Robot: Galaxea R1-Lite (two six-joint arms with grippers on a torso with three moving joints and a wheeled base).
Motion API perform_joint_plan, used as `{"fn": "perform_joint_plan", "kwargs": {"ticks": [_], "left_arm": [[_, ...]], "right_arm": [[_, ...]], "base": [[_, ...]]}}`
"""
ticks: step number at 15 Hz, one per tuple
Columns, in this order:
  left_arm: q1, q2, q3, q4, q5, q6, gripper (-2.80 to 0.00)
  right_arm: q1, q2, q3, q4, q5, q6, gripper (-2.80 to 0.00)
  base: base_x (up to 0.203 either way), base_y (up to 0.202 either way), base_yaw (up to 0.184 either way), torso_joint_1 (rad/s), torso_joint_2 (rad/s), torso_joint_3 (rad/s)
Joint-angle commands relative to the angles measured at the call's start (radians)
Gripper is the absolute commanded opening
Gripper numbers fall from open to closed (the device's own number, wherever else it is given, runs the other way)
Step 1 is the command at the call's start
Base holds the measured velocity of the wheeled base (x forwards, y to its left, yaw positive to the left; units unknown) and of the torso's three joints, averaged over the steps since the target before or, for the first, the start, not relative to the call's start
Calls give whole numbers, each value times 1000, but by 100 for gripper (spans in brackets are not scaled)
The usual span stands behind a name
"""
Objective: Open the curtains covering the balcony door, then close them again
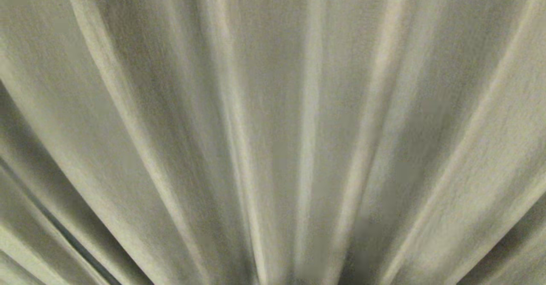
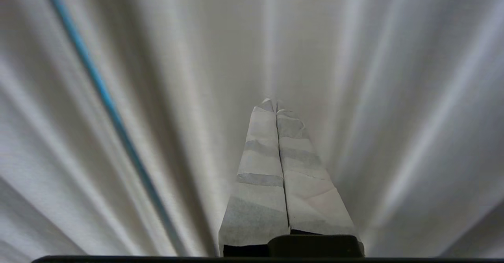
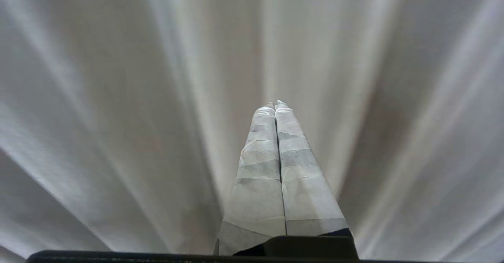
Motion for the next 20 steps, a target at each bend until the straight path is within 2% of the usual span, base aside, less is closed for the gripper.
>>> {"fn": "perform_joint_plan", "kwargs": {"ticks": [1,20], "left_arm": [[0,0,0,-1,0,-2,-280],[0,0,0,-2,0,-11,-280]], "right_arm": [[0,1,0,-1,0,0,-280],[0,1,0,-2,0,0,-280]], "base": [[0,198,-1,2,2,2],[0,192,0,3,2,1]]}}
